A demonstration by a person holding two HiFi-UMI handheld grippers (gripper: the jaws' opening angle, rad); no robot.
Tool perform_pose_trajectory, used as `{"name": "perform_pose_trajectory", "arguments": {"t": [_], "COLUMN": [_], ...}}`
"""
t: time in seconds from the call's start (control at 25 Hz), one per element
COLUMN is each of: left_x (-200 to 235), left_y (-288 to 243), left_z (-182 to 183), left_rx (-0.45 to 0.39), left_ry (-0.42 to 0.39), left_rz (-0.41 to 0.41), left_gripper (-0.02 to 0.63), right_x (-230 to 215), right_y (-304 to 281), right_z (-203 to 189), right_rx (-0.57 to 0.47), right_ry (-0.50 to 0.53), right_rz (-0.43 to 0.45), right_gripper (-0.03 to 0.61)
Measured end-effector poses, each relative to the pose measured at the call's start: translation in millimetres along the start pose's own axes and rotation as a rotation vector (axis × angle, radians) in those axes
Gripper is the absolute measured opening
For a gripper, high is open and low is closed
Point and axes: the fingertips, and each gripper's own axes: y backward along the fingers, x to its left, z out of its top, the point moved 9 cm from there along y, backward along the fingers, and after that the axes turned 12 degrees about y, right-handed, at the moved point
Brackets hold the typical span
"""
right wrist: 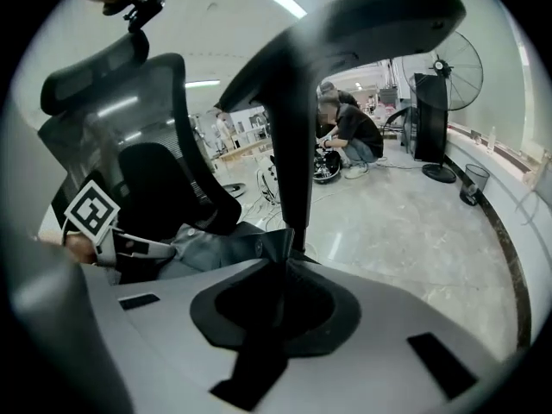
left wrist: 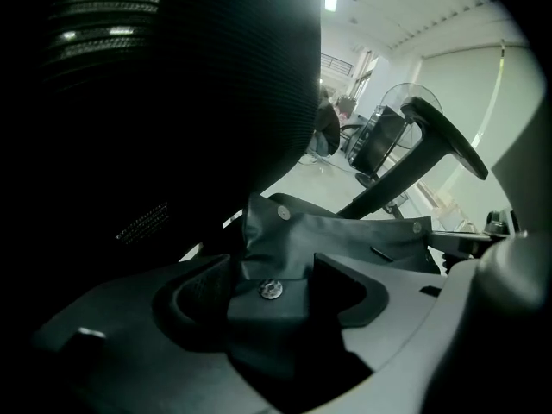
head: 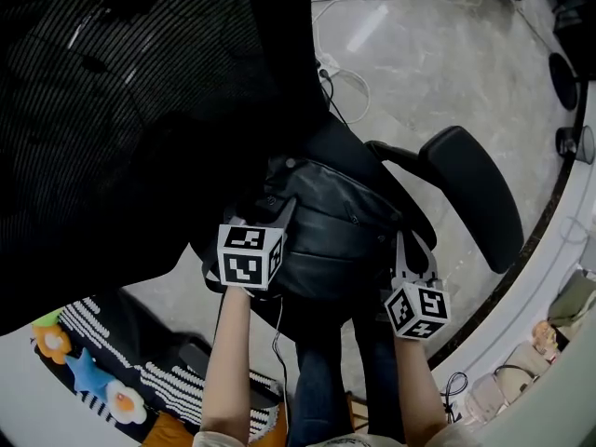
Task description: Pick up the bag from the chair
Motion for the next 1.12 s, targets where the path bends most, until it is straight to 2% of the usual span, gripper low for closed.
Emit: {"name": "perform_pose_trajectory", "arguments": {"t": [0.2,0.52,0.68,0.8,0.96,1.12], "left_x": [-1.8,11.1,13.1,9.1,5.2,4.1], "left_y": [9.5,8.6,9.6,15.9,32.7,47.9], "left_z": [6.1,11.5,17.6,19.7,12.6,2.0], "left_rx": [-0.02,0.022,0.051,0.054,0.008,-0.056], "left_ry": [-0.059,-0.028,-0.064,-0.116,-0.159,-0.142], "left_rz": [-0.039,-0.124,-0.146,-0.151,-0.143,-0.131], "left_gripper": [0.295,0.287,0.173,0.123,0.069,0.043], "right_x": [4.1,6.0,8.4,8.7,12.2,13.2], "right_y": [31.4,46.4,48.1,50.5,56.3,58.5], "right_z": [-4.1,-4.7,-6.0,-6.8,-8.7,-10.9], "right_rx": [-0.021,-0.032,-0.033,-0.029,-0.029,-0.043], "right_ry": [0.065,0.134,0.132,0.129,0.127,0.08], "right_rz": [0.061,0.118,0.121,0.115,0.105,0.098], "right_gripper": [0.058,0.049,0.048,0.048,0.048,0.061]}}
